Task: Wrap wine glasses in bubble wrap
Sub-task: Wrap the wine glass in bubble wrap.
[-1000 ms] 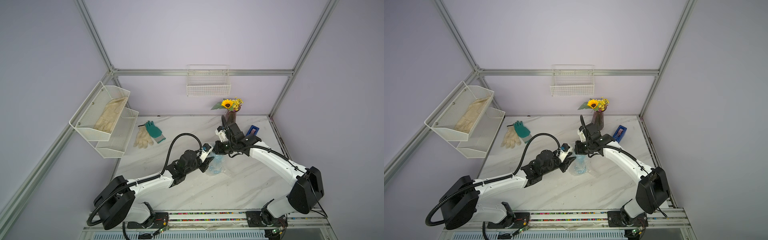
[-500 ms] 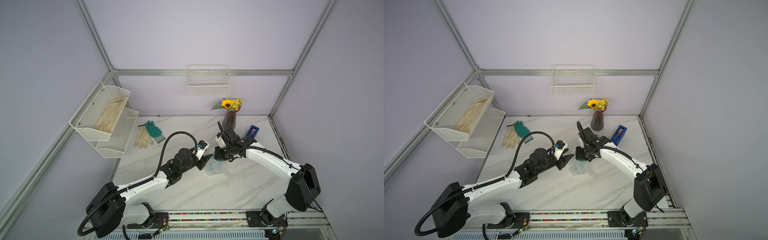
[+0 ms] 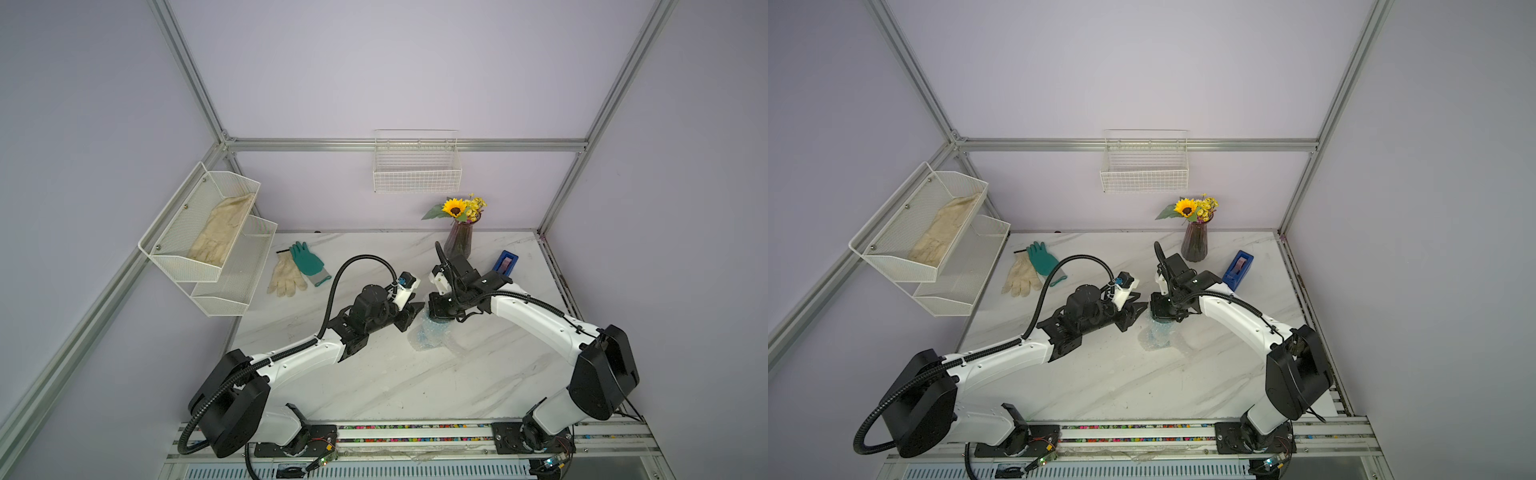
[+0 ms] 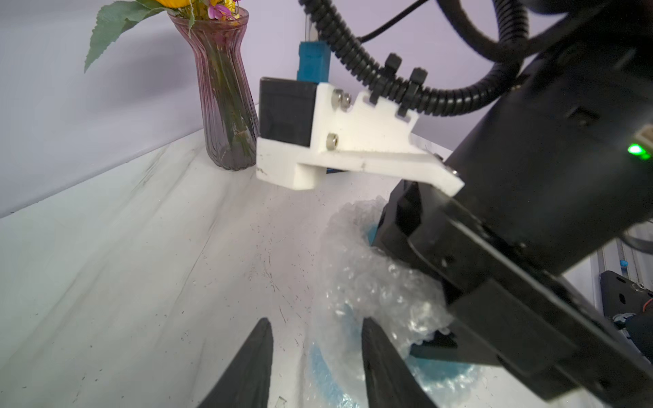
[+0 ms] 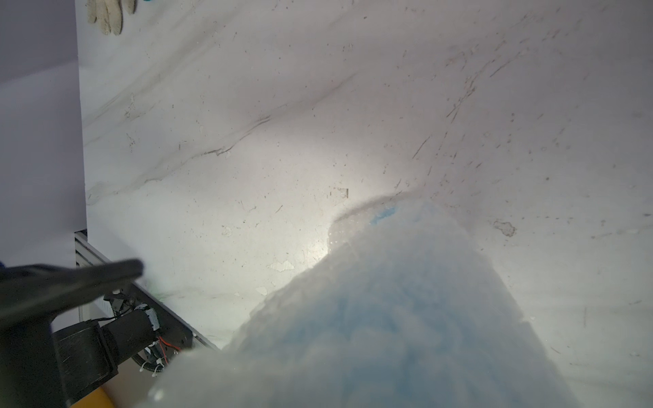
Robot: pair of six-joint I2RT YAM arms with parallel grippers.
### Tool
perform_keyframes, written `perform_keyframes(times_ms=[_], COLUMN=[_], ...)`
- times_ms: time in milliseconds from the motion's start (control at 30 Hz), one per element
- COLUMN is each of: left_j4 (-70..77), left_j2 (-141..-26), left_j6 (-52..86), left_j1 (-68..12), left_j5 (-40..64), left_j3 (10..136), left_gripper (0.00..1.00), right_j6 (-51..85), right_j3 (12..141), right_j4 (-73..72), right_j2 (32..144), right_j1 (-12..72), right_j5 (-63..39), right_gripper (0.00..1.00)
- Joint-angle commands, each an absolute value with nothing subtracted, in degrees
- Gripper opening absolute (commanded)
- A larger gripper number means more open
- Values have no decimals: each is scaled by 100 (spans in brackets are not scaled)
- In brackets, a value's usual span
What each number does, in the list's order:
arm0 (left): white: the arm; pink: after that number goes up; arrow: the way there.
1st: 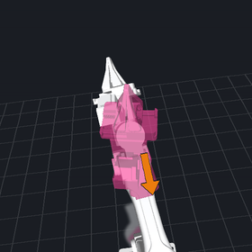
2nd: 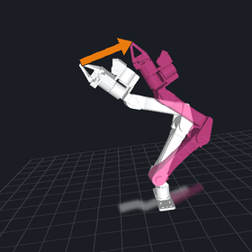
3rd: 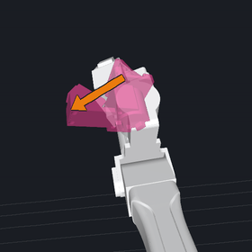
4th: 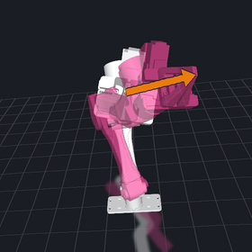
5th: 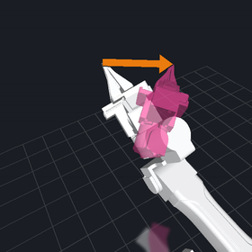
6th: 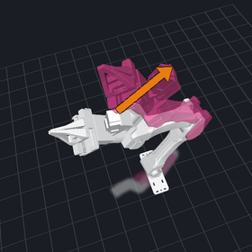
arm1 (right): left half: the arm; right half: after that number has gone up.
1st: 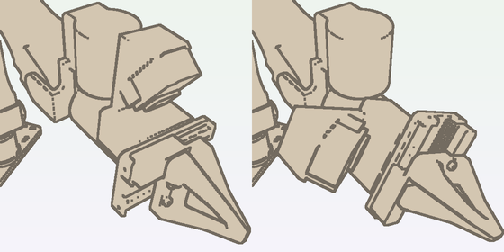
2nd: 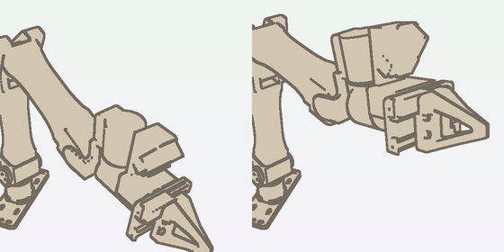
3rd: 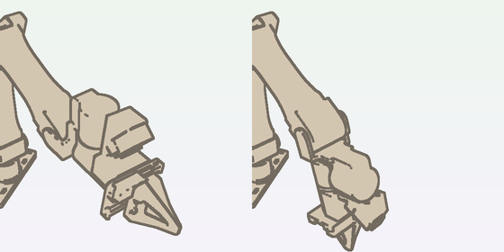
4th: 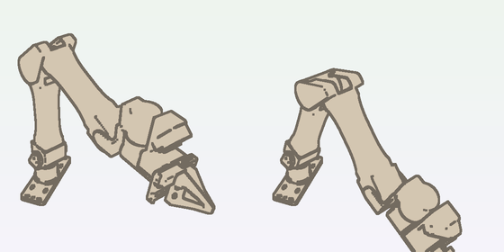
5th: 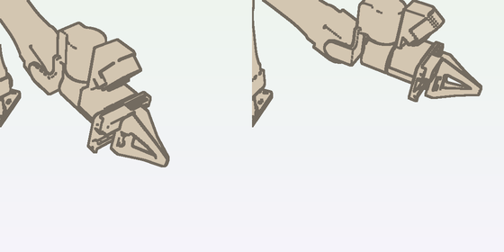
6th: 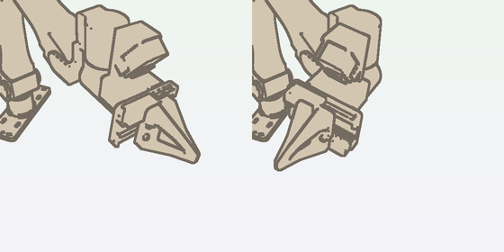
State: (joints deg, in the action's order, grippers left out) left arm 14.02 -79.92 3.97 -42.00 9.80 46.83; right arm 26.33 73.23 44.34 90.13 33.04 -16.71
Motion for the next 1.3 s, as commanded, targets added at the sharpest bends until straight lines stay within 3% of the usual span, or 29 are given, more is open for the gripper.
perform_keyframes(times_ms=[0,567,967,1267], left_j4=[1317,1124,1026,915], left_j2=[-8044,-8393,-8469,-8441], left_j6=[471,445,326,362], left_j1=[-4187,-4063,-4051,-3993], left_j5=[1155,1204,1421,1362], left_j3=[5305,5466,5527,5572], left_gripper=[42,41,40,41], right_j6=[2476,2297,2409,2250], right_j3=[7611,8625,8016,7238], right_j4=[4486,5151,4333,4437], right_j2=[8978,8399,8722,8711], right_j1=[3170,2751,2753,2782], right_j5=[-1988,-1740,-2261,-1937], right_gripper=[16,20,19,6])
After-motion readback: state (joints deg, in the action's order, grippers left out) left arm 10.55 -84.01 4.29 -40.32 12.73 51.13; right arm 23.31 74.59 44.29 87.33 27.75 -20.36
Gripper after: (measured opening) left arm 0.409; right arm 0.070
